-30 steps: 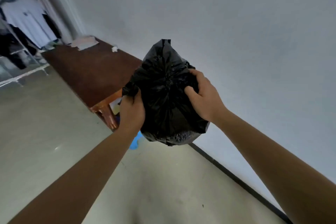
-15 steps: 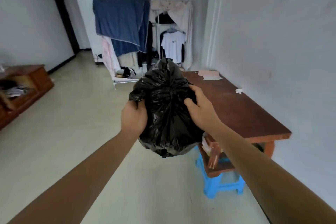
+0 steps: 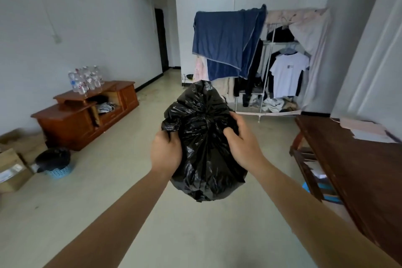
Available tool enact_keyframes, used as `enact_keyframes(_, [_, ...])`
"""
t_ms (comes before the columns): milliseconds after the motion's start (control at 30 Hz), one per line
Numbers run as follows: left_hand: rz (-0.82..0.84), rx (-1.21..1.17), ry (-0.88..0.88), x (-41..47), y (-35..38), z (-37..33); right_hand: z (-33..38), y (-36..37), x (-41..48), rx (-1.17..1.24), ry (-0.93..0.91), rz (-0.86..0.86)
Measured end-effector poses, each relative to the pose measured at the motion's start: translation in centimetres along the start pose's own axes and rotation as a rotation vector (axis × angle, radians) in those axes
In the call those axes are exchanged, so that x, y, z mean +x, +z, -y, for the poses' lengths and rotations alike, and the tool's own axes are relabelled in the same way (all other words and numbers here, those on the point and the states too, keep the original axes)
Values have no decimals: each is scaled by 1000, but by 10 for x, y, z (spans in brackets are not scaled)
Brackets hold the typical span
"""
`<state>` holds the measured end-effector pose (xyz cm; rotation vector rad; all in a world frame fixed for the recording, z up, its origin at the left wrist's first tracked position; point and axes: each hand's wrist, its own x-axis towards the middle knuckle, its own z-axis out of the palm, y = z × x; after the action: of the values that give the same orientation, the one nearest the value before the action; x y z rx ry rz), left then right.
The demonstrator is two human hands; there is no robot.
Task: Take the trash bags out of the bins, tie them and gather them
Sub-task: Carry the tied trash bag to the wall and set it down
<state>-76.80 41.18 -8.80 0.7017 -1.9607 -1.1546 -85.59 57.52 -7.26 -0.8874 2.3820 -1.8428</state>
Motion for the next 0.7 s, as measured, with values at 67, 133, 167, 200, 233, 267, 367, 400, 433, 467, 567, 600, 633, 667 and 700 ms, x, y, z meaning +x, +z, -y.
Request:
enact_keyframes(67, [-18,-1,15,59,16,15,-17,24,59,17,-16,17])
enact_keyframes(133, [-40,12,27,123,37,27,-36,48,125,29,-32,18])
enact_keyframes(167, [-52,21,29,157,48,31,-44,60,159,41,-36,11])
enact_keyframes(200, [-59,32,29,184,55,34,-51,70,187,54,-35,3])
enact_keyframes(233, [-65,38,28,208,60,37,-54,80,212,62,-34,0])
enact_keyframes(267, [-70,34,21,237,66,43,-58,94,244,72,-29,7])
enact_keyframes(367, [-96,29,-13,326,73,63,-61,140,334,107,-26,45])
enact_keyframes(400, [-119,30,-21,357,71,70,-61,160,365,121,-27,65])
enact_keyframes(433, [-148,33,-27,388,68,78,-60,181,394,126,-25,85])
enact_keyframes(467, [-174,34,-35,413,65,86,-59,200,418,139,-24,102])
enact_keyframes(567, [-228,19,-58,502,49,116,-57,269,495,166,-29,144])
enact_keyframes(600, [-239,7,-51,533,44,128,-58,290,520,170,-39,152])
enact_keyframes(633, [-249,-3,-42,566,40,141,-59,314,546,171,-54,159])
enact_keyframes(667, [-261,-7,-27,598,36,156,-61,338,572,171,-69,156])
enact_keyframes(700, [-274,-8,-10,630,33,171,-62,361,596,165,-83,148])
